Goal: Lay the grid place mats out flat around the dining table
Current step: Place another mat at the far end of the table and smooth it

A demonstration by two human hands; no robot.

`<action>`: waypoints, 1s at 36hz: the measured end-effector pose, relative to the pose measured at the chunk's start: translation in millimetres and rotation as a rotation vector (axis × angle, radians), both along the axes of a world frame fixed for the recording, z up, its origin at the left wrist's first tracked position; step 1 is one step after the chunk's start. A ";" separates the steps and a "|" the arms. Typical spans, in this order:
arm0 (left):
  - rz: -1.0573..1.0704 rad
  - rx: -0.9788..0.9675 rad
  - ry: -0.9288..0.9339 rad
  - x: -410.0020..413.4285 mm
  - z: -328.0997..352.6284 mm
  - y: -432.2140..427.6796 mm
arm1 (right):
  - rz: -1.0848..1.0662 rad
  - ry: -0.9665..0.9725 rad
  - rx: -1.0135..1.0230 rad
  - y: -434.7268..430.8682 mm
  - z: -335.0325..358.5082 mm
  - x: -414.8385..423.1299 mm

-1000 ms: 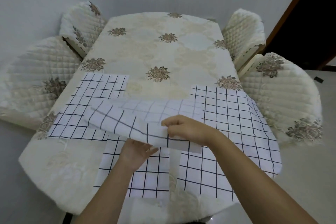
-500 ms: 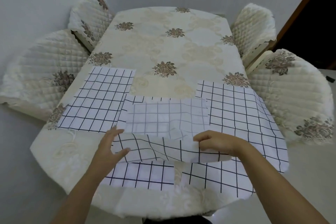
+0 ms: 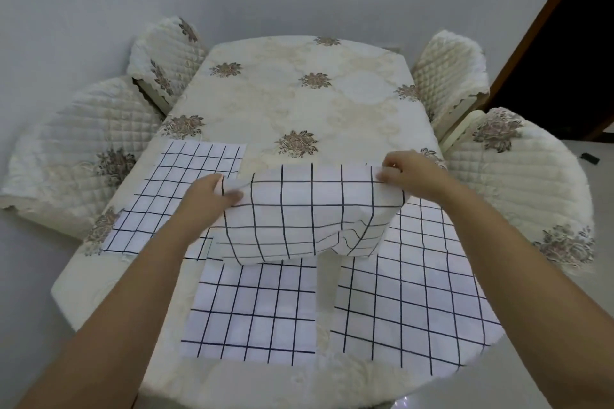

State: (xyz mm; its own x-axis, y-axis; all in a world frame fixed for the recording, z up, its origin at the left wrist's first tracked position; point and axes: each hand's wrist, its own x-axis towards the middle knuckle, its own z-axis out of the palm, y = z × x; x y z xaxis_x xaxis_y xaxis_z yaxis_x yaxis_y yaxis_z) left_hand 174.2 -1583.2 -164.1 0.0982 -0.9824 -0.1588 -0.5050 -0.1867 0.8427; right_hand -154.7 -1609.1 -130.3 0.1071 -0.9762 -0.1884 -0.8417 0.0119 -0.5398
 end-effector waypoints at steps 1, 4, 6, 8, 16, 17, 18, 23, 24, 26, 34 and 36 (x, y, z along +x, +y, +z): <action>0.014 -0.020 0.014 -4.0 11.5 -13.3 | -0.037 0.011 -0.058 -10.3 5.6 1.0; 0.043 -0.103 0.077 -15.0 47.7 -44.7 | -0.133 -0.011 -0.216 -36.2 25.2 0.0; 0.071 -0.172 0.097 -21.3 71.7 -60.3 | -0.182 -0.027 -0.301 -47.8 41.0 -2.6; 0.085 -0.247 0.119 -26.2 93.6 -71.6 | -0.225 -0.041 -0.390 -57.5 57.3 -5.3; 0.169 -0.661 0.156 -34.0 178.9 -93.8 | -0.404 -0.171 -0.929 -72.6 142.9 -9.3; 0.167 -0.720 0.194 -34.8 188.8 -90.0 | -0.404 -0.235 -0.983 -70.8 153.7 -9.3; 0.156 -0.769 0.242 -35.8 197.8 -84.2 | -0.397 -0.320 -1.007 -69.7 162.4 -10.7; 0.054 -0.825 0.371 -28.7 207.3 -45.0 | -0.174 -0.823 -0.783 -40.9 181.3 -25.7; 0.037 -0.788 0.366 -25.2 201.8 -36.7 | -0.125 -0.870 -0.720 -33.1 179.4 -30.2; -0.012 -0.704 0.360 -15.5 181.1 -25.6 | -0.021 -0.952 -0.584 -19.8 169.6 -39.2; -0.153 -0.363 0.347 19.0 67.5 10.8 | 0.101 -0.808 -0.192 18.0 76.6 -55.0; -0.153 -0.274 0.348 19.1 42.8 21.6 | 0.065 -0.766 -0.112 27.8 50.4 -54.5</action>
